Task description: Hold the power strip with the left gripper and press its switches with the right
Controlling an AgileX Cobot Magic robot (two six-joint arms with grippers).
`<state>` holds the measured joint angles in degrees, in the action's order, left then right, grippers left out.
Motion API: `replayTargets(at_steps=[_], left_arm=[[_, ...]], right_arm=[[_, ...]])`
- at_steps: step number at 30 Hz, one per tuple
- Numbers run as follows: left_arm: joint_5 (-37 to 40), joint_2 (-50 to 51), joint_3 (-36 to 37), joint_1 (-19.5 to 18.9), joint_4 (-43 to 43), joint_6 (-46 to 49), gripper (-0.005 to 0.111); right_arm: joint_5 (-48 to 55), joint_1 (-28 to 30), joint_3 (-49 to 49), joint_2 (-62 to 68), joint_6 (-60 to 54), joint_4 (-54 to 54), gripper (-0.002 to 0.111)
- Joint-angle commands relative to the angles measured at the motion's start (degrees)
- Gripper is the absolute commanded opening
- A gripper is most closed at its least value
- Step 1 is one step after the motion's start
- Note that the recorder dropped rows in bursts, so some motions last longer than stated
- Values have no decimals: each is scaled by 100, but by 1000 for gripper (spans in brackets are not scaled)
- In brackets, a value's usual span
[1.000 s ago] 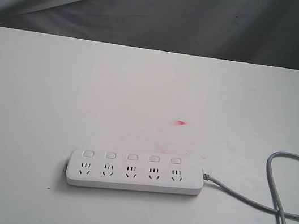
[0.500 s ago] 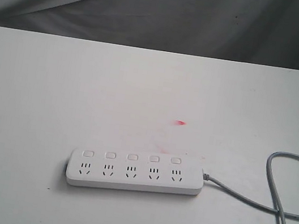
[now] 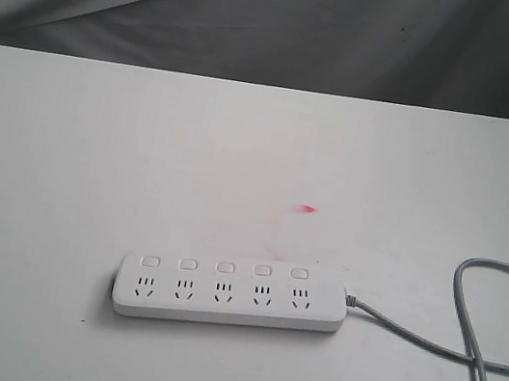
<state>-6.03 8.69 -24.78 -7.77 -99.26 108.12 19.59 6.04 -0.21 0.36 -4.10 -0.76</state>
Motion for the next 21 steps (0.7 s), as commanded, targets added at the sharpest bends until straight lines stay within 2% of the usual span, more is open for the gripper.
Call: replayTargets(at_steps=[1, 12, 16, 18, 21], left_arm=[[-39, -49, 193, -27, -69, -9, 0], [650, -49, 213, -27, -69, -178, 0], [834, -138, 307, -27, 2, -666, 0], [958, -191, 377, -27, 1136, -1537, 0], [1249, -295, 454, -27, 3398, -3672, 0]], right_arm=[[-4, -30, 21, -36, 6, 1, 24], [-4, -30, 21, -36, 6, 1, 24], [-4, -30, 21, -36, 6, 1, 24], [-4, -30, 21, -36, 6, 1, 24], [-4, -30, 21, -36, 6, 1, 24]])
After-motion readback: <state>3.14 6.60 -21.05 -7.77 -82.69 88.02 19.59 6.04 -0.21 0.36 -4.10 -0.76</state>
